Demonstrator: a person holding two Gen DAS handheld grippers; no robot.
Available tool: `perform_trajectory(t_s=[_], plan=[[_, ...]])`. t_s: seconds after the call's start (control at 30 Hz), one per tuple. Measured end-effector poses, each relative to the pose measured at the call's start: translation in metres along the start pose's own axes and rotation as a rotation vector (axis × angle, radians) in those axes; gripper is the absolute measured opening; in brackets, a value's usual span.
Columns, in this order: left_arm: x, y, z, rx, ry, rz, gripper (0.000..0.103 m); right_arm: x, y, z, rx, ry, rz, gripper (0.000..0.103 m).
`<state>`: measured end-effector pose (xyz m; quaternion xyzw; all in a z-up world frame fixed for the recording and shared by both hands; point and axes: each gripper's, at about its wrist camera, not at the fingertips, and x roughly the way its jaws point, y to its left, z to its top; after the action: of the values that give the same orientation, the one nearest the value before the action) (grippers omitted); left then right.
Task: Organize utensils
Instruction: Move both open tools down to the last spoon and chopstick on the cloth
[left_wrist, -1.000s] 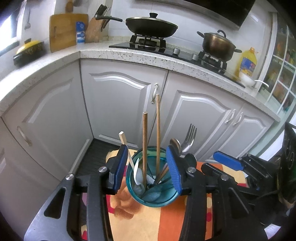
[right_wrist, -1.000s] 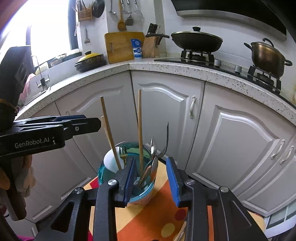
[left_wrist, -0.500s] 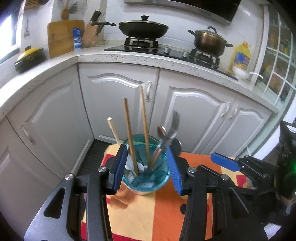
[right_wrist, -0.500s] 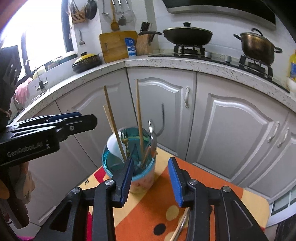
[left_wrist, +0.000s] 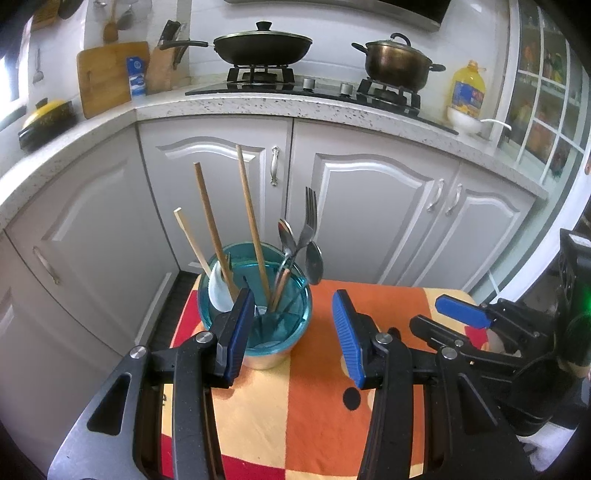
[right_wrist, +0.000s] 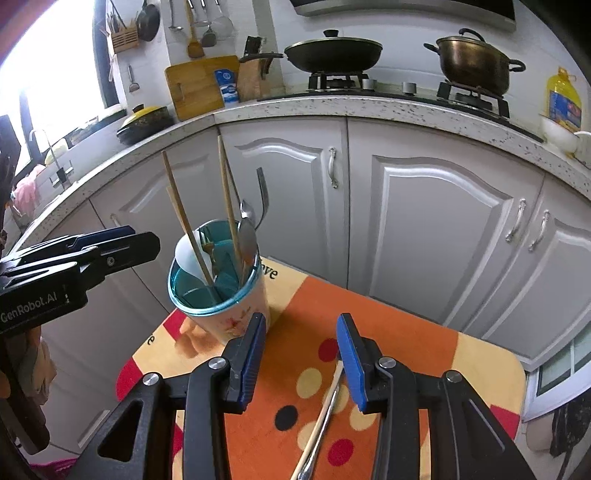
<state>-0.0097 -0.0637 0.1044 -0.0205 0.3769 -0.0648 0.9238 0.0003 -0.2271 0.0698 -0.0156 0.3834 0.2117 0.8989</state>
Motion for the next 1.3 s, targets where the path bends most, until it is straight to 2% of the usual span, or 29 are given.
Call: perform_trajectory(t_s=[0.43,0.7,0.9,0.93,1.07,1.23,1.3], plan=[[0.002,-0.017,-0.02,0.015,0.04,-0.031,0.043,-0.001,-0.009,-0.017,0.026,0.036,-0.019,0.039],[0.02,-0.023,-0.042,0.001,0.127,-0.075,0.043,0.043,-0.046,-0.061,0.08,0.208,-0.056,0.039],[0.036,-0.023,-0.057,0.001,0.185,-0.076,0.043,0.079,-0.052,-0.087,0.129,0.285,0.017,0.037],[0.038,-0.023,-0.059,0.001,0.192,-0.077,0.043,0.083,-0.05,-0.088,0.126,0.292,0.029,0.033],[0.044,-0.019,-0.062,-0.005,0.208,-0.077,0.043,0.099,-0.038,-0.089,0.097,0.314,0.062,0.028],[0.051,-0.01,-0.065,-0.024,0.226,-0.067,0.043,0.109,-0.028,-0.088,0.095,0.327,0.121,0.028],[0.054,-0.006,-0.066,-0.039,0.234,-0.068,0.043,0.113,-0.029,-0.09,0.113,0.339,0.117,0.028]])
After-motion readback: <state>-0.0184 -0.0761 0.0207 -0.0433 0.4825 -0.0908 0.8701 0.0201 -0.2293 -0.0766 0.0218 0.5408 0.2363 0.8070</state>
